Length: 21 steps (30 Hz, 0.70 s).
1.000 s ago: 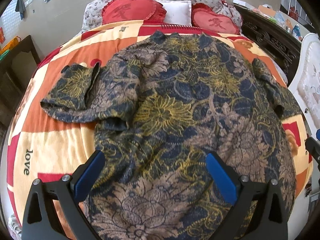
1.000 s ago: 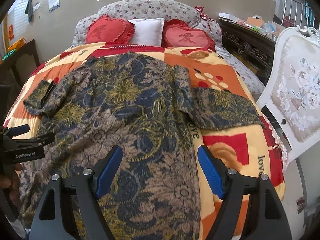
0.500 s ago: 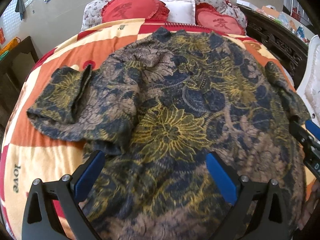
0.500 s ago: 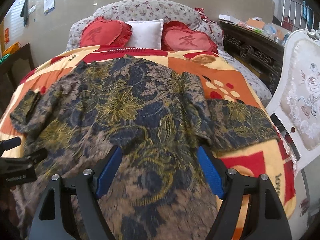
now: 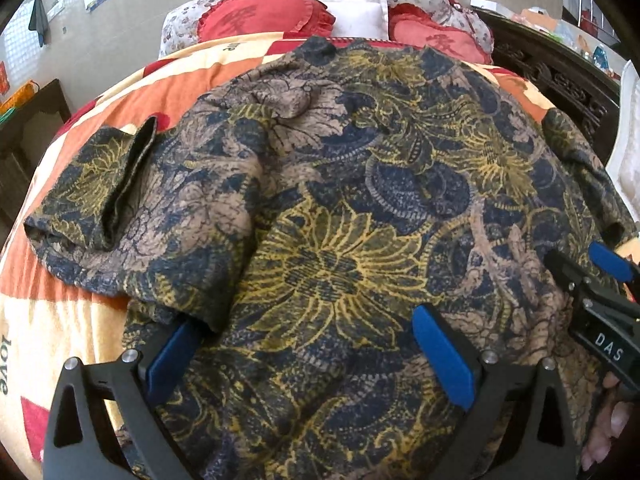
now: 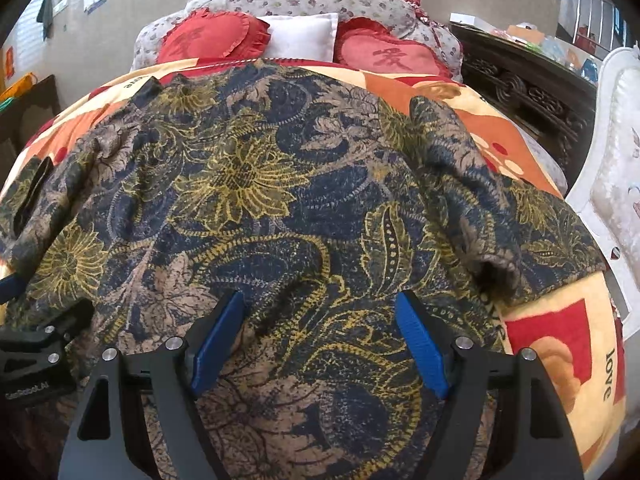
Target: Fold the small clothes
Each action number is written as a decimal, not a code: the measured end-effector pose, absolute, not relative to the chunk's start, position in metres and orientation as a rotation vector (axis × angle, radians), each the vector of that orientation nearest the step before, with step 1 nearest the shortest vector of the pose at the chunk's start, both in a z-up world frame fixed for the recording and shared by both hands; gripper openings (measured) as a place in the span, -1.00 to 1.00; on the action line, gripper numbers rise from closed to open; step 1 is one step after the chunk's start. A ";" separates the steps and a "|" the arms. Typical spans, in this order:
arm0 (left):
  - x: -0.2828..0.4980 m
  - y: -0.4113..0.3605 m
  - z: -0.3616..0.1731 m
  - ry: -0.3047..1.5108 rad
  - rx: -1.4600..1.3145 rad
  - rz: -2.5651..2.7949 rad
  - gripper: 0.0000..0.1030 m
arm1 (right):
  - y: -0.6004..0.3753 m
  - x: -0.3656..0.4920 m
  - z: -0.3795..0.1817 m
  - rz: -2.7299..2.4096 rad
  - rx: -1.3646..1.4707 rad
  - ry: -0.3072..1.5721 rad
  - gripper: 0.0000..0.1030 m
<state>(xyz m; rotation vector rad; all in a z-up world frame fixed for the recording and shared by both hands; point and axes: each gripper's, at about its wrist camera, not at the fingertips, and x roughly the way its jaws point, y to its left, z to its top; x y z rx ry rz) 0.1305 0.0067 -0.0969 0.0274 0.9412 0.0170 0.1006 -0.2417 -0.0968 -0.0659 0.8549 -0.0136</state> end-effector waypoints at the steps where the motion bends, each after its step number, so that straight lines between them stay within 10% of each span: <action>1: 0.130 0.006 -0.097 0.940 0.029 0.019 0.99 | -0.242 0.100 -0.098 -0.012 -0.060 0.856 0.80; 21: 0.171 0.136 -0.015 0.827 0.082 -0.033 0.94 | -0.242 0.101 -0.101 -0.014 -0.062 0.857 0.81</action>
